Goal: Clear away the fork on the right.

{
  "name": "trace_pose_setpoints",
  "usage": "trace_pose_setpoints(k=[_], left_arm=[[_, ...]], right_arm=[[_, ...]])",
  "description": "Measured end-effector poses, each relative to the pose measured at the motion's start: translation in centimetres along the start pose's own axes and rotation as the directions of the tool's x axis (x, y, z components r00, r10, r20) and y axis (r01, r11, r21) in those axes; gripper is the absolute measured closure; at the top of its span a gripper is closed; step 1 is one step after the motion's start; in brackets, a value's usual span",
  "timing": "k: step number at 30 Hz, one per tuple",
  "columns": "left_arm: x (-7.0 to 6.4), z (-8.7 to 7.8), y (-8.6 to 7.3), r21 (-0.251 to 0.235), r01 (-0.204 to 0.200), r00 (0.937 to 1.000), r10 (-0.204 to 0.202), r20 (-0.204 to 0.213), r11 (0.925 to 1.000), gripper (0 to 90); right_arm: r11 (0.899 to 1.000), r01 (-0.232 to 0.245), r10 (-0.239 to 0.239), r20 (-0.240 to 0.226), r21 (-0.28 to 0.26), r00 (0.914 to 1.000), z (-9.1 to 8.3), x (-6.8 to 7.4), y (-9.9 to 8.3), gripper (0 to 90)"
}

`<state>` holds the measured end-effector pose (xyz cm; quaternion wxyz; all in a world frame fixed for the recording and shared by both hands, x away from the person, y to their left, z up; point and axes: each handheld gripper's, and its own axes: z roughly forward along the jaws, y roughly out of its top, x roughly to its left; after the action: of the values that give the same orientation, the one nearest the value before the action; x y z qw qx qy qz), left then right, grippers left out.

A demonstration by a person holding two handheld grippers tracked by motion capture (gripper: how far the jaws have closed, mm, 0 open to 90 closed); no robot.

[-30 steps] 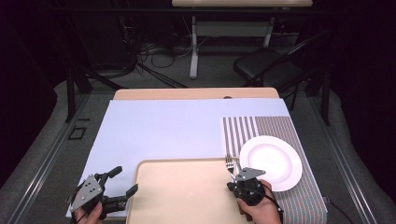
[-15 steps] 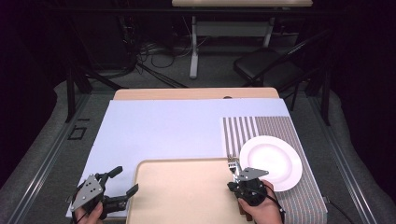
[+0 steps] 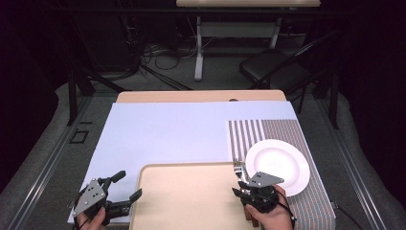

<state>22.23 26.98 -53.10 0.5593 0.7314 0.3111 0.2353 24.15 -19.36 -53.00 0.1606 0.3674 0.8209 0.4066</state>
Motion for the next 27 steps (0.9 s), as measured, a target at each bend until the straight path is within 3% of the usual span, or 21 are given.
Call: trace_pose_setpoints(k=[9, 12, 18, 27], left_arm=[[-0.1, -0.1, 0.0, -0.003, 0.000, 1.0000, 0.000, -0.004, 1.0000, 15.7], [-0.1, -0.1, 0.0, -0.008, 0.003, 1.0000, -0.003, -0.006, 1.0000, 15.7], [-0.1, -0.1, 0.0, -0.007, 0.000, 1.0000, 0.000, -0.004, 1.0000, 15.7], [-0.1, -0.1, 0.0, -0.003, -0.001, 1.0000, 0.001, -0.003, 1.0000, 15.7]], right_arm=[[0.999, -0.027, 0.027, 0.005, -0.045, 0.9996, -1.3, -0.1, 0.5, 48.8], [0.996, -0.020, 0.020, -0.003, -0.090, 0.9998, -1.9, -0.3, 0.8, 45.5], [0.993, -0.025, 0.028, 0.026, -0.115, 0.9993, -2.8, -0.6, 1.0, 36.0], [0.989, -0.054, 0.065, 0.081, -0.139, 0.9946, -4.1, -1.4, 0.9, 14.4]])
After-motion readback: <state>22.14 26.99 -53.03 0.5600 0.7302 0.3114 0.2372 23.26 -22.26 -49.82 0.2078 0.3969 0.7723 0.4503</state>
